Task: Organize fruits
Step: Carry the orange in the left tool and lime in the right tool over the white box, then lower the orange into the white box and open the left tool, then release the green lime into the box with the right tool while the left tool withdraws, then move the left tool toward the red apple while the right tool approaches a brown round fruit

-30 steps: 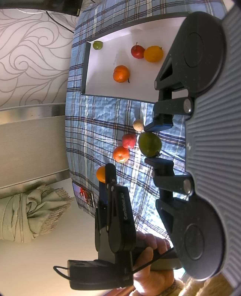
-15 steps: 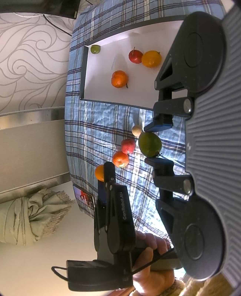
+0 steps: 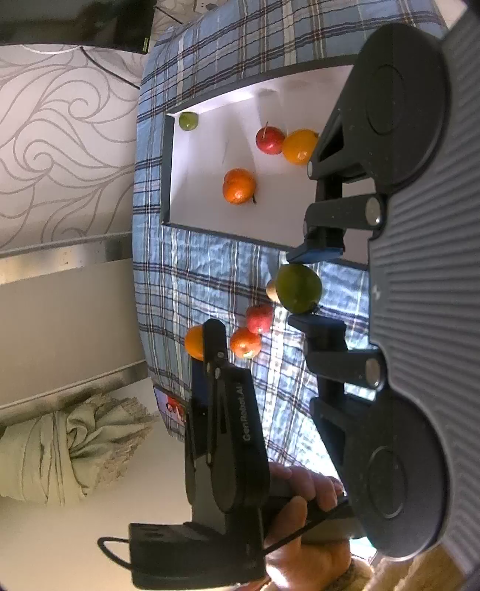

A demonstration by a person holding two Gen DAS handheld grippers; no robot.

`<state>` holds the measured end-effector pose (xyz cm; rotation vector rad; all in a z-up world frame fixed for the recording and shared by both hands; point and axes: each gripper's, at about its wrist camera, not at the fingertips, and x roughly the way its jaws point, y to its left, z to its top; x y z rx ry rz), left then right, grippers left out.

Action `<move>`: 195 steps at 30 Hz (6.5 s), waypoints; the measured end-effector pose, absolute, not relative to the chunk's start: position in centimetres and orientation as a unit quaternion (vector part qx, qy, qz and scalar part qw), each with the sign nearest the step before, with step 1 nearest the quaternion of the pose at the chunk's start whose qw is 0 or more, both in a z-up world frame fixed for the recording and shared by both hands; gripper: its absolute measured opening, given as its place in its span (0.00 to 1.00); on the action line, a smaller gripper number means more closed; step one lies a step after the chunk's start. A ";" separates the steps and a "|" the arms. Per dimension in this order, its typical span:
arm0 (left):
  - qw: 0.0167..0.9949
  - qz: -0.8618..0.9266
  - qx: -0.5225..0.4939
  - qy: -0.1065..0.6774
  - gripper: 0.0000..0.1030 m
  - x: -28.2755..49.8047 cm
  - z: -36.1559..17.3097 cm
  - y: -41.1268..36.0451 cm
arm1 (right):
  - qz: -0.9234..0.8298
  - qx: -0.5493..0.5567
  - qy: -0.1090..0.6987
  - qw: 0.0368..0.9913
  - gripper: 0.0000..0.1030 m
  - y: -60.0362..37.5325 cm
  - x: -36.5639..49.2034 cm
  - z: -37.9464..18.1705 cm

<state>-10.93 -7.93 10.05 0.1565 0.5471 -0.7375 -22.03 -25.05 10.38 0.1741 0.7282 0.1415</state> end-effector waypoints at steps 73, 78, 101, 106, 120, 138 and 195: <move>0.919 -0.271 0.043 0.283 0.48 -4.6 7.7 -22.3 | 0.087 0.047 0.367 0.925 0.31 -33.5 -21.9 9.6; 0.921 -0.282 0.047 0.263 0.48 -7.6 9.1 -19.8 | 0.085 0.056 0.361 0.927 0.31 -33.3 -21.0 9.7; 0.933 -0.258 0.061 0.243 0.52 -13.9 11.6 -8.6 | 0.095 0.066 0.376 0.919 0.32 -30.6 -15.5 7.7; 0.936 -0.246 0.061 0.246 0.52 -13.9 11.6 -7.3 | 0.089 0.064 0.381 0.918 0.32 -30.4 -14.9 7.2; 0.941 -0.230 0.072 0.239 0.52 -14.0 12.7 -4.8 | 0.068 0.046 0.386 0.919 0.31 -29.8 -14.1 6.0; 0.938 -0.228 0.075 0.251 0.52 -14.1 12.4 -2.3 | 0.006 0.058 0.373 0.926 0.33 -30.9 -14.4 5.9; 0.922 -0.284 0.090 0.247 0.55 -12.1 12.1 2.3 | 0.052 0.019 0.378 0.924 0.36 -19.4 -16.6 6.9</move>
